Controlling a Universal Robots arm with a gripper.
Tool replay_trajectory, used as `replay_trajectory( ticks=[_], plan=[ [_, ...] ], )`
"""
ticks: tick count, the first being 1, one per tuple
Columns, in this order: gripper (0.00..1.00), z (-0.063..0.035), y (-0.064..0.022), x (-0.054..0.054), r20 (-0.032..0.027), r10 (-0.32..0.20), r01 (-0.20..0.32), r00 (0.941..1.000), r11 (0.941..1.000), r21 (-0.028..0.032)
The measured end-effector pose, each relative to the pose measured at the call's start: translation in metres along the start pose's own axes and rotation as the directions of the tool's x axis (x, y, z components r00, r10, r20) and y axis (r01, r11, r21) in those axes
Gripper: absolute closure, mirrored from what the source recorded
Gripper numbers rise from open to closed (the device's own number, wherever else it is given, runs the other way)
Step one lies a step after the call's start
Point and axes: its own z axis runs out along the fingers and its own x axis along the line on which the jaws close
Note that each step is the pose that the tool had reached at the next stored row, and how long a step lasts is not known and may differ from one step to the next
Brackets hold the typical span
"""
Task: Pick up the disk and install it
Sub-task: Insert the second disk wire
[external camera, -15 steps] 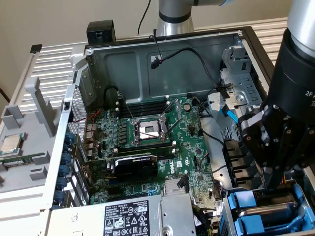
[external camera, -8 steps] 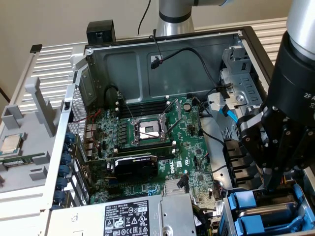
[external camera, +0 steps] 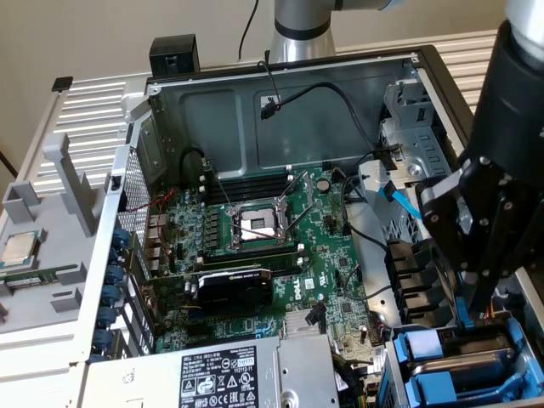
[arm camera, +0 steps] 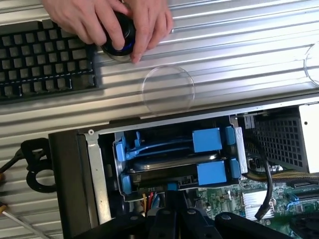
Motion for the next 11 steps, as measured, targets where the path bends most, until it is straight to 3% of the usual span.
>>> replay_trajectory(
  ticks=[5, 11],
  plan=[
    [0.89, -0.0204, 0.0004, 0.000, -0.0005, 0.000, 0.000, 1.0000, 1.0000, -0.0030],
    [0.89, -0.0221, 0.0004, 0.000, -0.0005, -0.001, 0.001, 1.0000, 1.0000, -0.0028]
  ],
)
